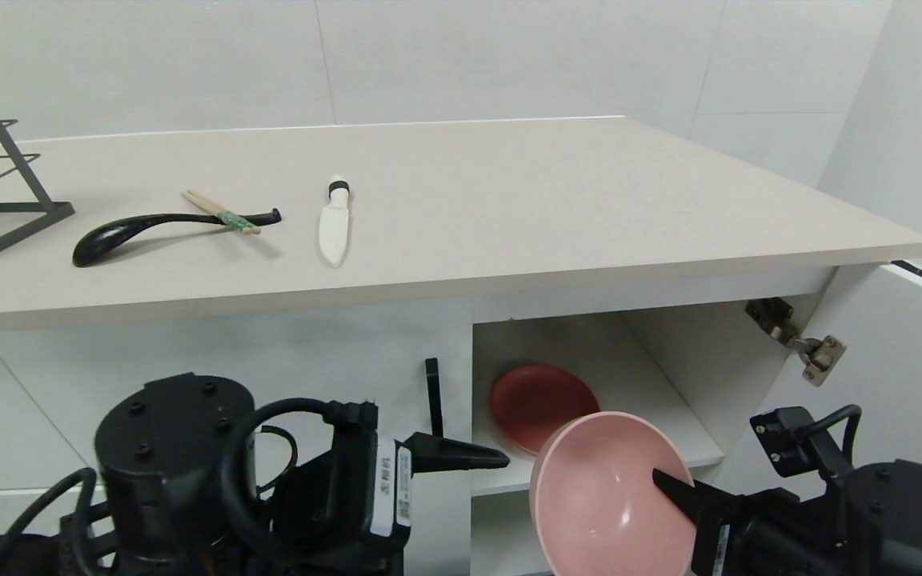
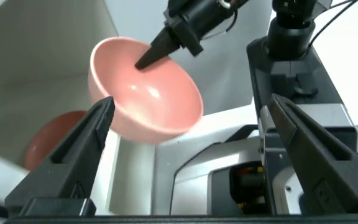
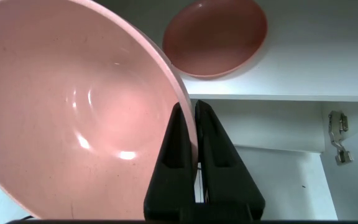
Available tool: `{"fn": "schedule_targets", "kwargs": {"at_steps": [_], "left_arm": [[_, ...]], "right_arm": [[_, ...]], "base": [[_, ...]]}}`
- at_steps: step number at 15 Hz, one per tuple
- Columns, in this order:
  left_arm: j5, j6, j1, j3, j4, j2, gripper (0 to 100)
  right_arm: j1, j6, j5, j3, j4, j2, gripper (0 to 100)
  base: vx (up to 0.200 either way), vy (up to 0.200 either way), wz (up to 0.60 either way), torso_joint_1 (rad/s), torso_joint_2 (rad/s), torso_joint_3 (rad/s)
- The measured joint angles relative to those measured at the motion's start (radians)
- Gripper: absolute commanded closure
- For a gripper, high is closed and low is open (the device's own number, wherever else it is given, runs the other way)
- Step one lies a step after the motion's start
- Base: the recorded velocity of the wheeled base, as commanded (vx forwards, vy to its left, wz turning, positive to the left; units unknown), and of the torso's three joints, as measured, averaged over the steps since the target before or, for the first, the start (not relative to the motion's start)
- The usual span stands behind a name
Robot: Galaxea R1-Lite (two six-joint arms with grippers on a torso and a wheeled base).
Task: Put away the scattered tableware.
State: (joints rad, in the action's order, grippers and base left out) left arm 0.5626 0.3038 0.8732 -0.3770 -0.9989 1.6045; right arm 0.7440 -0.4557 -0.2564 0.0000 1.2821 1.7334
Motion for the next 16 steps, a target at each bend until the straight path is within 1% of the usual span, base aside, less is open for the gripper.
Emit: {"fn": "schedule_targets", "kwargs": {"at_steps": [2, 4, 6, 7, 9, 13, 14, 16], "left_arm": [[-0.004, -0.005, -0.015, 0.045, 0.003, -0.073, 0], [-0.008, -0.014, -0.039, 0.114, 0.007, -0.194, 0], [-0.007, -0.021, -0.074, 0.190, 0.013, -0.323, 0], [-0.004, -0.026, -0.105, 0.227, 0.021, -0.393, 0], [-0.002, -0.047, -0.165, 0.269, 0.049, -0.501, 0], [-0.006, -0.058, -0.284, 0.289, 0.111, -0.667, 0], [-0.008, -0.059, -0.327, 0.289, 0.130, -0.711, 0], [-0.011, -0.059, -0.431, 0.292, 0.182, -0.807, 0]], "right_arm": [[0.000, 0.001, 0.001, 0.000, 0.000, 0.001, 100], [0.000, 0.008, 0.003, 0.000, 0.000, 0.006, 100], [0.003, 0.012, 0.005, 0.000, -0.003, 0.011, 100], [0.005, 0.012, 0.005, 0.000, -0.003, 0.014, 100], [0.008, 0.013, 0.004, 0.000, -0.003, 0.016, 100], [0.009, 0.011, 0.003, 0.000, -0.007, 0.015, 100], [0.009, 0.010, 0.003, 0.000, -0.007, 0.016, 100], [0.012, 0.010, 0.003, 0.000, -0.007, 0.016, 100]], "base": [[0.000, 0.000, 0.00, 0.000, 0.00, 0.000], [0.000, 0.000, 0.00, 0.000, 0.00, 0.000], [0.000, 0.000, 0.00, 0.000, 0.00, 0.000], [0.000, 0.000, 0.00, 0.000, 0.00, 0.000], [0.000, 0.000, 0.00, 0.000, 0.00, 0.000], [0.000, 0.000, 0.00, 0.000, 0.00, 0.000], [0.000, 0.000, 0.00, 0.000, 0.00, 0.000], [0.000, 0.000, 0.00, 0.000, 0.00, 0.000]]}}
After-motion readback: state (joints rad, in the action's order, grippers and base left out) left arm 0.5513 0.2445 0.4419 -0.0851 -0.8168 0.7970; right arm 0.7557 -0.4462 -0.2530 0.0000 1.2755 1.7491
